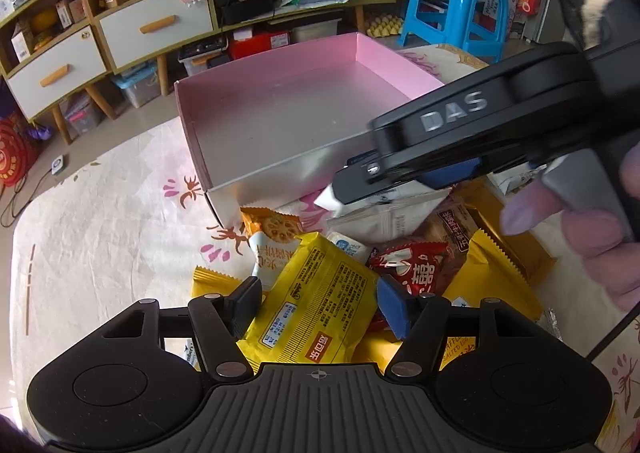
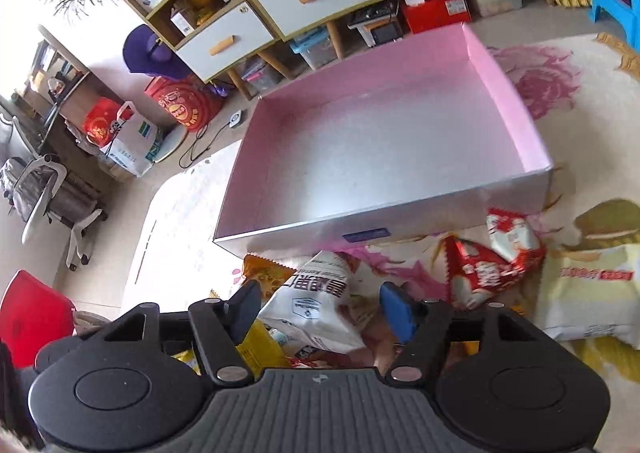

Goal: Organize snacks
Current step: 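Close the left tool on the yellow cake while the right tool grasps the white packet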

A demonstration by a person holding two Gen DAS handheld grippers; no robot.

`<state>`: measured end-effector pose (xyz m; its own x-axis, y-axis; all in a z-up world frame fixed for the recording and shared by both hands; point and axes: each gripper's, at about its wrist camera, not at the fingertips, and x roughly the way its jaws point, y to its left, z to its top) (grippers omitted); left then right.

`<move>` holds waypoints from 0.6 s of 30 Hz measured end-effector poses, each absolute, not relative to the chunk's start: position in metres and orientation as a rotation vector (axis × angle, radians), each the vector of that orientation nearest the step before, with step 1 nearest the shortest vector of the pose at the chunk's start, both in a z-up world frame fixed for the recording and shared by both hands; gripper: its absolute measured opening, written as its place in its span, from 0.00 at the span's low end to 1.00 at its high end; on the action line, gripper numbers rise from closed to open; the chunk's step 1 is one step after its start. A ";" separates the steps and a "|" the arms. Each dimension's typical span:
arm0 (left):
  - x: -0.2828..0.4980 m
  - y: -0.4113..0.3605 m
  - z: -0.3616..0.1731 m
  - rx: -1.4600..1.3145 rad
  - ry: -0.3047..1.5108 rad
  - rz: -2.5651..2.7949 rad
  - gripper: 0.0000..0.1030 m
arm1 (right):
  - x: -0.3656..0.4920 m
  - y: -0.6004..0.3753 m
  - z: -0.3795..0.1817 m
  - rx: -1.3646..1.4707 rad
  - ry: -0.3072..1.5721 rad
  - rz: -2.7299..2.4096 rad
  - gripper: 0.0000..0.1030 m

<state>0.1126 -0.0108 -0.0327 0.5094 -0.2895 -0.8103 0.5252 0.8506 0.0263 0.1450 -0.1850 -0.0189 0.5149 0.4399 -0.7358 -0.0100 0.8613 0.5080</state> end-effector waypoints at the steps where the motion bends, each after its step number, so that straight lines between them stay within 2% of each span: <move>1: 0.112 -0.010 -0.033 0.283 0.915 -0.499 0.62 | 0.146 -0.183 -0.020 0.483 1.007 0.276 0.61; 5: 0.108 -0.011 -0.033 0.292 0.918 -0.501 0.60 | 0.148 -0.178 -0.025 0.481 1.013 0.247 0.64; 7: 0.105 -0.011 -0.034 0.293 0.925 -0.499 0.58 | 0.148 -0.177 -0.026 0.477 1.012 0.237 0.61; 9: 0.102 -0.011 -0.034 0.292 0.930 -0.499 0.54 | 0.148 -0.178 -0.027 0.483 1.006 0.227 0.48; 11: 0.099 -0.010 -0.034 0.290 0.931 -0.498 0.45 | 0.148 -0.181 -0.028 0.520 1.019 0.254 0.21; 13: 0.097 -0.007 -0.032 0.267 0.935 -0.499 0.37 | 0.147 -0.182 -0.027 0.513 1.027 0.252 0.16; 16: 0.094 -0.002 -0.031 0.234 0.947 -0.499 0.30 | 0.144 -0.184 -0.023 0.519 1.022 0.275 0.06; 18: 0.093 0.001 -0.029 0.216 0.946 -0.497 0.28 | 0.140 -0.185 -0.019 0.519 1.011 0.290 0.03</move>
<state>0.0926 0.0011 -0.0292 0.4832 -0.3115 -0.8182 0.4962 0.8674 -0.0372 0.1403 -0.1849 -0.0188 0.5072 0.4619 -0.7276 0.0054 0.8425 0.5386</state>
